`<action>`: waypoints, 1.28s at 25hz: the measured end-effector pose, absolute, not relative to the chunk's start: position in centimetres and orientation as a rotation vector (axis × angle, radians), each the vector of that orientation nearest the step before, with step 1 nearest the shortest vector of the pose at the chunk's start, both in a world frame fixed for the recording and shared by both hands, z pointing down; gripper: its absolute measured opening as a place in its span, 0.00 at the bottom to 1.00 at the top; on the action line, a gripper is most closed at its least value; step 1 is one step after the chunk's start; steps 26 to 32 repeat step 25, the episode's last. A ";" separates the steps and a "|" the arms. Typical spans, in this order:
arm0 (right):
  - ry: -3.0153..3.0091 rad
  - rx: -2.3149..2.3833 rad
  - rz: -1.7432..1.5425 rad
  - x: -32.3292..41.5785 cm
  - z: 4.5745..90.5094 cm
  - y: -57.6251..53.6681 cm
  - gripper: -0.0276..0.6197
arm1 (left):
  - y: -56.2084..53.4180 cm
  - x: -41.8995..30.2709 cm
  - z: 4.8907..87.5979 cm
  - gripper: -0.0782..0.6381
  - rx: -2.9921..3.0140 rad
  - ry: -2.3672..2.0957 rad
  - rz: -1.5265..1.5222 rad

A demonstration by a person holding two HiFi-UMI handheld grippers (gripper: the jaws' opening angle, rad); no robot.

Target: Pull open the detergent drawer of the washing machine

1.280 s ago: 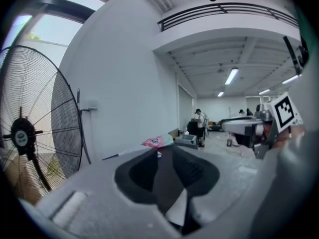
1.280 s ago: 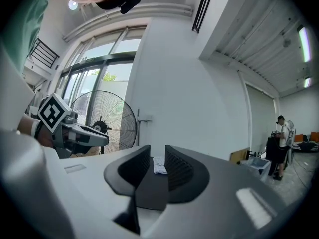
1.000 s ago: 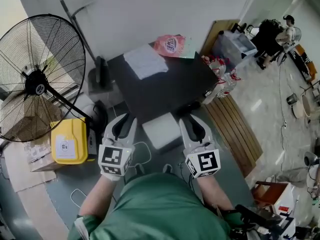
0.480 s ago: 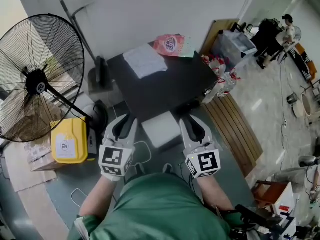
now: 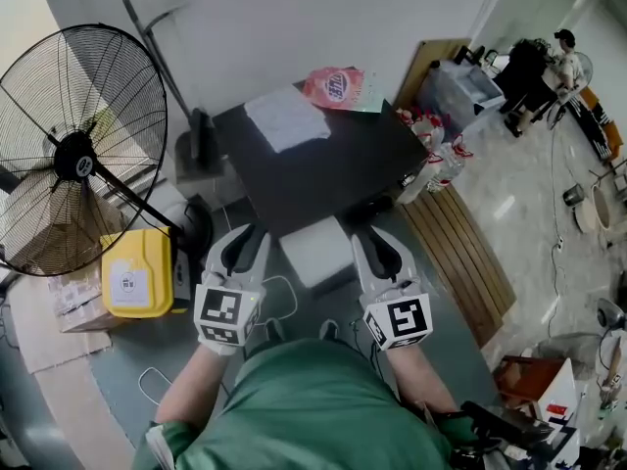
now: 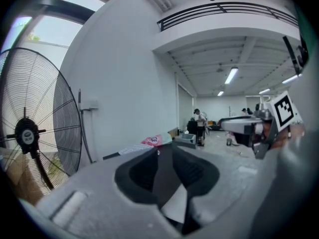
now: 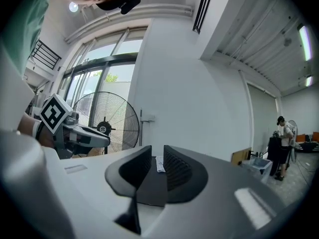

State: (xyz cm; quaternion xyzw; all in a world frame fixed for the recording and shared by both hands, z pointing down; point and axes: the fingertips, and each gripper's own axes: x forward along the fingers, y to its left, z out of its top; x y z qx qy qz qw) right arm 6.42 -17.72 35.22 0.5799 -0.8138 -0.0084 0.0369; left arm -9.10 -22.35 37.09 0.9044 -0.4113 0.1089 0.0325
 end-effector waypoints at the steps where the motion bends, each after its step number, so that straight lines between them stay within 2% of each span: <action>1: -2.497 1.780 -0.024 6.3 35.2 -17.6 0.16 | -22.2 -9.2 37.1 0.23 2.783 -1.266 0.337; 32: -2.479 1.785 -0.017 6.6 35.6 -17.7 0.16 | -22.6 -8.6 37.6 0.23 2.790 -1.228 0.364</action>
